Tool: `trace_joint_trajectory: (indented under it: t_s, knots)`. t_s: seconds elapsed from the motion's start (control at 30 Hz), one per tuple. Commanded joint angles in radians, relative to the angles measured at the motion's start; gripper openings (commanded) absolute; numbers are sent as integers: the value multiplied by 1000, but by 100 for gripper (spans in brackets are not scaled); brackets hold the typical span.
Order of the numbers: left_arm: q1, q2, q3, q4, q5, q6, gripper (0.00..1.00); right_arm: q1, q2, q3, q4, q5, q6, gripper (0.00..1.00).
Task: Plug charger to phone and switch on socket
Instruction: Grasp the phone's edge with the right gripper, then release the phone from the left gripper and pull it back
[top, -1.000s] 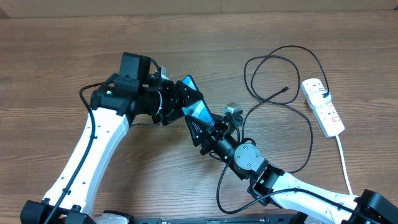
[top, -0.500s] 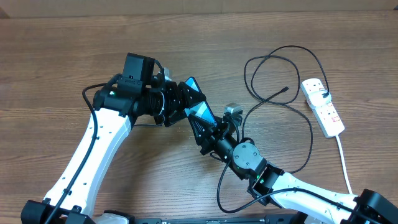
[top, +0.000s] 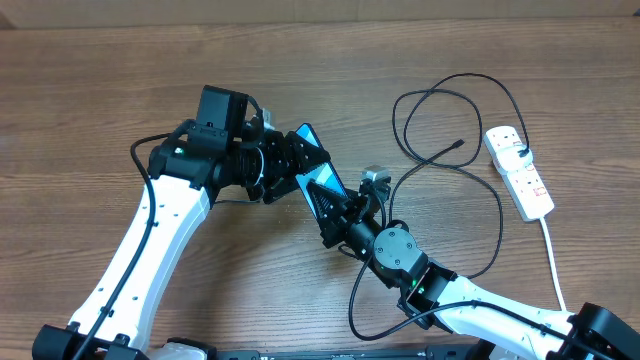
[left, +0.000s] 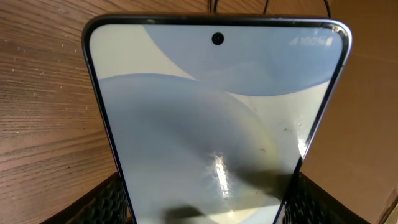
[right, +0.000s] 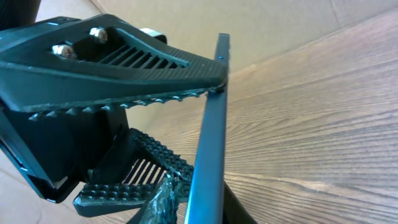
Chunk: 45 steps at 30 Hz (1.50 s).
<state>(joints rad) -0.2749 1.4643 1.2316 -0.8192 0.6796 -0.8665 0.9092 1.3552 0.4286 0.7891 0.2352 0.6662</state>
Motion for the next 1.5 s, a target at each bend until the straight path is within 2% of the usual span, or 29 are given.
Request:
trace_joint_trajectory:
  t_s: [0.0,0.13,0.2,0.27,0.33,0.47,0.63,0.7,0.83,0.93,1.07,1.23,1.47]
  knots:
    - [-14,-18,30,7,16,-10,32,12,-3,25,28,-84,18,15]
    - [-14,-18,30,7,10,-1,52,12,-3,25,28,-84,18,13]
    - [-14,-18,30,7,-3,-1,66,12,-3,25,29,-84,18,12]
    - [-14,-18,30,8,-11,-1,89,12,-3,25,34,-84,18,11]
    - [-14,-18,30,11,-11,-1,100,12,-3,25,47,-84,18,10]
    - [-11,-18,30,49,-11,-1,100,12,-3,25,74,-83,40,4]
    - [11,-18,30,65,0,13,100,11,-3,25,69,-83,78,4]
    - [36,-19,30,65,39,63,100,6,-6,25,61,-84,80,4]
    - [110,-31,30,55,140,195,100,-47,-35,25,-33,-88,189,4]
    - [166,-68,30,10,158,288,100,-130,-70,25,-122,-183,261,4]
    - [247,-154,30,-81,124,420,100,-255,-107,24,-155,-422,326,4]
    - [330,-312,30,-237,-18,513,100,-369,-123,24,-131,-715,492,4]
    - [355,-585,30,-387,-153,527,100,-388,-122,24,-131,-772,779,4]
